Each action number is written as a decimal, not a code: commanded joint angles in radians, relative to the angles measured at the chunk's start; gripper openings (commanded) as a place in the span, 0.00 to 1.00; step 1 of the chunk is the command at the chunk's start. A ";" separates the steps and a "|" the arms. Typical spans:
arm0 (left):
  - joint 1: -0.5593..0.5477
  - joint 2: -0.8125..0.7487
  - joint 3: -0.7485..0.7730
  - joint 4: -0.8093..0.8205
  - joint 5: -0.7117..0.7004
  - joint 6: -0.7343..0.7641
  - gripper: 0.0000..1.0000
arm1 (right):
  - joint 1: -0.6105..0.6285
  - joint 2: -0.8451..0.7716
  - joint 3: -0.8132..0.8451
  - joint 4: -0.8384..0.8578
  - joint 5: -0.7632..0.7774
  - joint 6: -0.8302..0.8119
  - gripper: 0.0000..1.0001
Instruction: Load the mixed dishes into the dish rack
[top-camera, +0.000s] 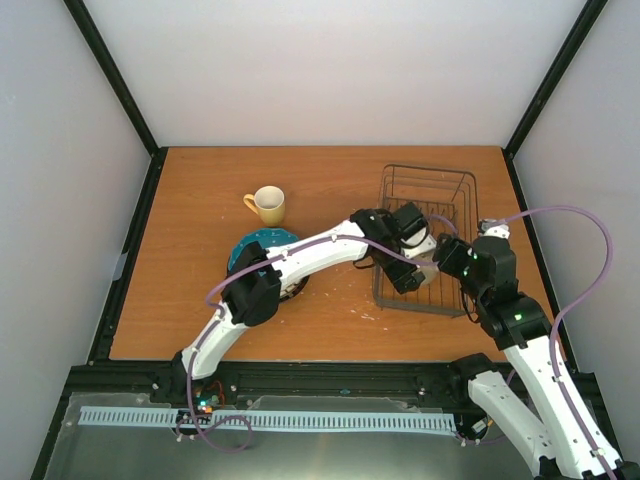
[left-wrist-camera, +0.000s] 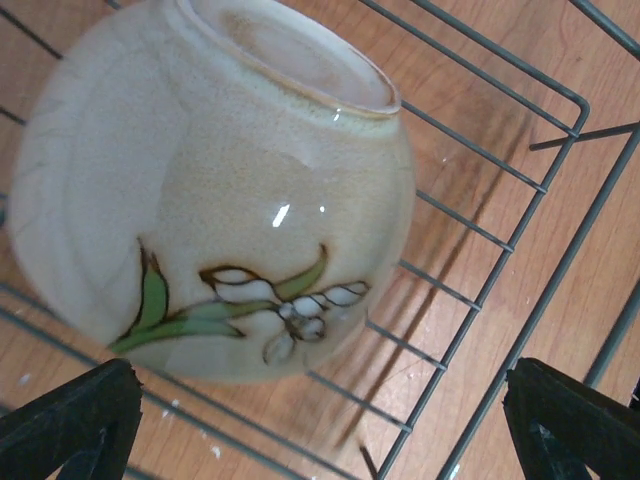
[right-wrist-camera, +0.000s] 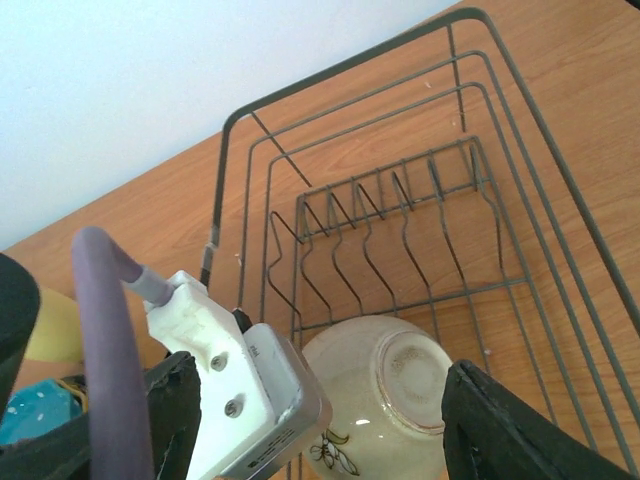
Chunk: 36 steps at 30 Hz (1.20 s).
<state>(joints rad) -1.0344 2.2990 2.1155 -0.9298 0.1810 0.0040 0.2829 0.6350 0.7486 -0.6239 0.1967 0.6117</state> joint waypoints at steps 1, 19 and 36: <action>0.001 -0.126 0.042 -0.044 -0.056 0.017 1.00 | -0.014 0.015 -0.036 -0.028 0.051 -0.002 0.65; 0.506 -0.579 -0.342 0.125 -0.075 -0.066 1.00 | -0.015 0.033 -0.019 -0.004 0.027 -0.001 0.66; 0.948 -0.625 -0.386 0.093 -0.013 0.036 0.44 | -0.017 0.070 0.058 0.045 0.072 -0.025 0.68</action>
<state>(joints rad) -0.7300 1.8191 1.6596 -0.8223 0.3080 0.3710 0.3870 0.8490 0.8242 -0.2352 -0.1879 0.6025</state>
